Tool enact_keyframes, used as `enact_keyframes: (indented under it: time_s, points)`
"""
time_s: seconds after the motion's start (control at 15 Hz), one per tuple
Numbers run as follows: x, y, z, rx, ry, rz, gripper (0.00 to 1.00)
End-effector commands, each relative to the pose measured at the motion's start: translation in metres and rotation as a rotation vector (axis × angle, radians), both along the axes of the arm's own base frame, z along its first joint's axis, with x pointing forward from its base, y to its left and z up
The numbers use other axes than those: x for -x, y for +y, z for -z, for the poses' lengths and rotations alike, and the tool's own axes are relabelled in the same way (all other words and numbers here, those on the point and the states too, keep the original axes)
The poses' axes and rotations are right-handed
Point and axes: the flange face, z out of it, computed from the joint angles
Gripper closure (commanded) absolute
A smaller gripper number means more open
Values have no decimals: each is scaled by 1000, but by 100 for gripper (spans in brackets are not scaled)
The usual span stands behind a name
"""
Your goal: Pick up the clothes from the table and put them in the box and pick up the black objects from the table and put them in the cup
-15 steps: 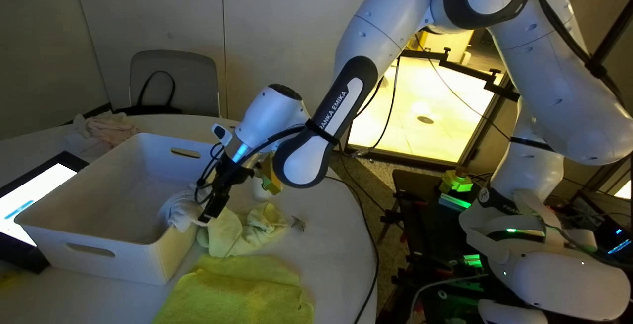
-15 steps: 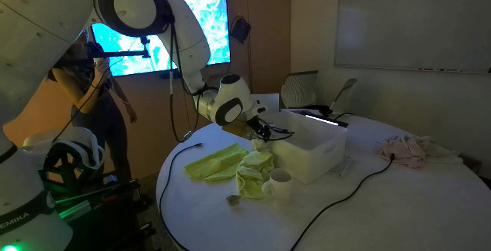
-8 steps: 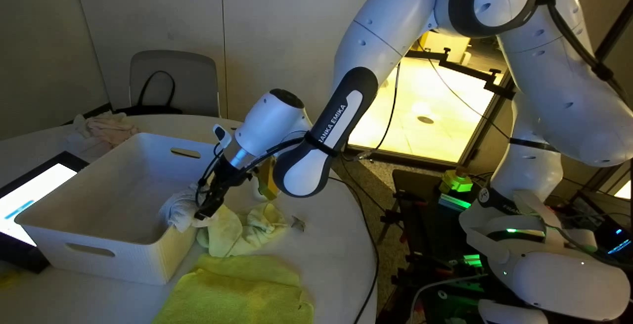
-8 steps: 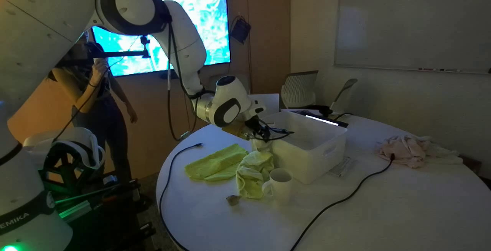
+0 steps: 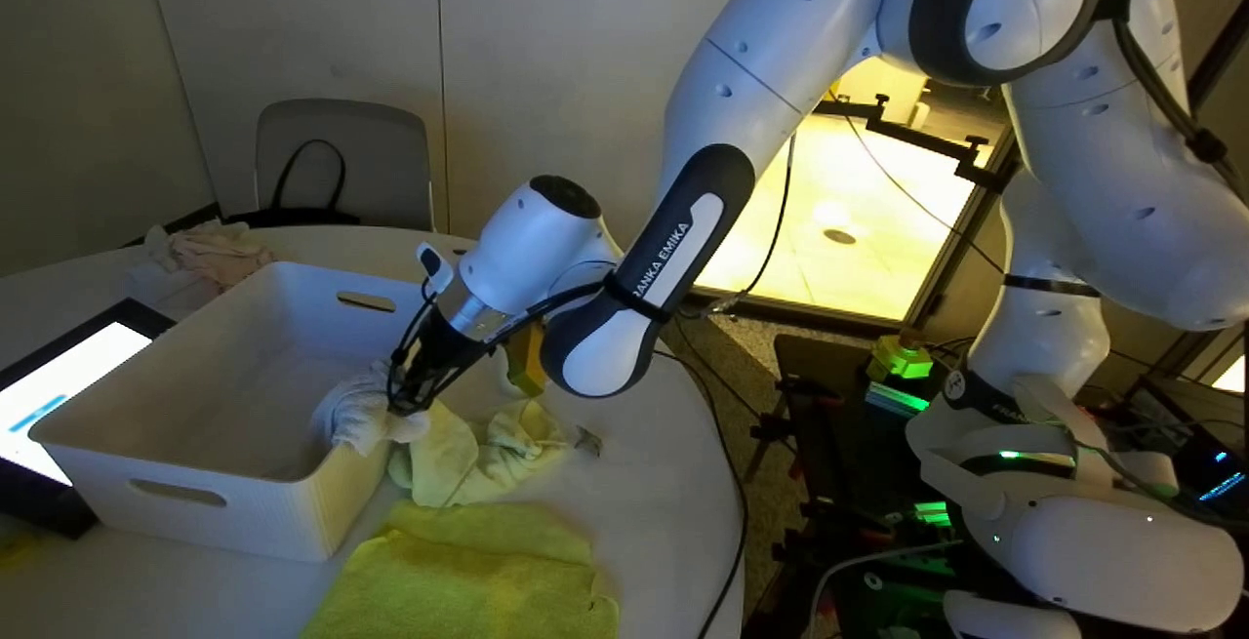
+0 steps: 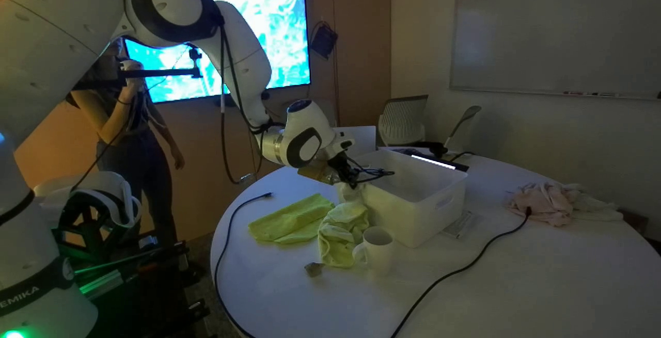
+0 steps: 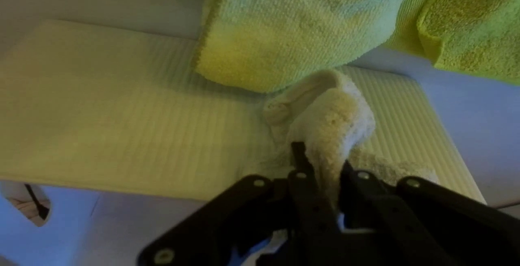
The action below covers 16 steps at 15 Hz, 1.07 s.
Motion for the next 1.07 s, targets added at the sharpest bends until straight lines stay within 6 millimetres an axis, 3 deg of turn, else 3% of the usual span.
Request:
enact_keyframes:
  time_s: [0.0,0.07,0.4,0.67,1.0]
  points:
    - [4,9,-25,23,-30,16,93]
    - [5,11,-30,33,-38,17,89]
    - [7,30,-67,91,-84,-14,89]
    - [-8,50,-95,125,-110,-21,89]
    - [-43,76,-92,134,-7,-9,89]
